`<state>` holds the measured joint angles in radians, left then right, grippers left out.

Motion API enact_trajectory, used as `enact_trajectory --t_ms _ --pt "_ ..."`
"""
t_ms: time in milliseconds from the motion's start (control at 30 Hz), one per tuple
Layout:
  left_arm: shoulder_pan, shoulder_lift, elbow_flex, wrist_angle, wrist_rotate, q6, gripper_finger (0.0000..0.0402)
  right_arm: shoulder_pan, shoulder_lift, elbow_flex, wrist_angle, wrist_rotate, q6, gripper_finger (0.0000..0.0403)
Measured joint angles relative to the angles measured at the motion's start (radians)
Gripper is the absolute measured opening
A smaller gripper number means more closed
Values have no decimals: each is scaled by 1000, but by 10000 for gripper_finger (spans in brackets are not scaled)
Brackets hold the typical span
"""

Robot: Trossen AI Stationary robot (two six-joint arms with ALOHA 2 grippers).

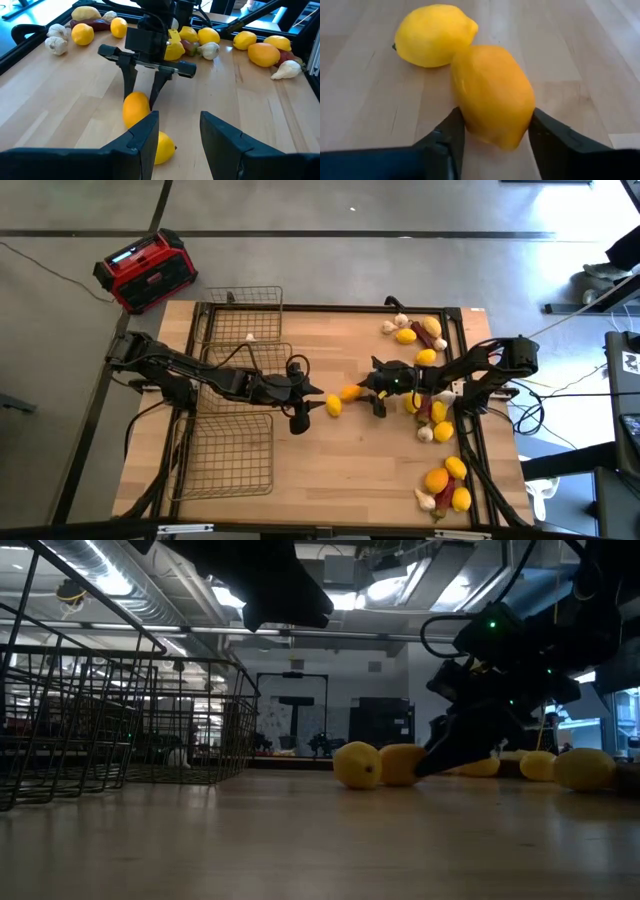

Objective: Sort produce into baskets
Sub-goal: Put the lemon in the middle wire basket

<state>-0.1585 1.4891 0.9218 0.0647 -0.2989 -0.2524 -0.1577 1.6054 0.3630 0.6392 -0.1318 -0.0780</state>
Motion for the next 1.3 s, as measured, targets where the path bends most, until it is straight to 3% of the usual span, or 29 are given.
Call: enact_trajectory --t_ms 133,367,700,933,1300 --pt "0 0 0 0 0 0 139 0 0 0 4 0 1 144" --pt "16 0 0 0 -1 26 147 0 -13 0 21 59 2 162" --pt "42 0 0 0 7 19 236 0 -120 1 35 70 33 159" --pt "47 0 0 3 6 22 275 0 -183 2 133 -8 101 160" --pt "65 80 0 136 -17 97 278 55 -181 97 121 -51 158 160"
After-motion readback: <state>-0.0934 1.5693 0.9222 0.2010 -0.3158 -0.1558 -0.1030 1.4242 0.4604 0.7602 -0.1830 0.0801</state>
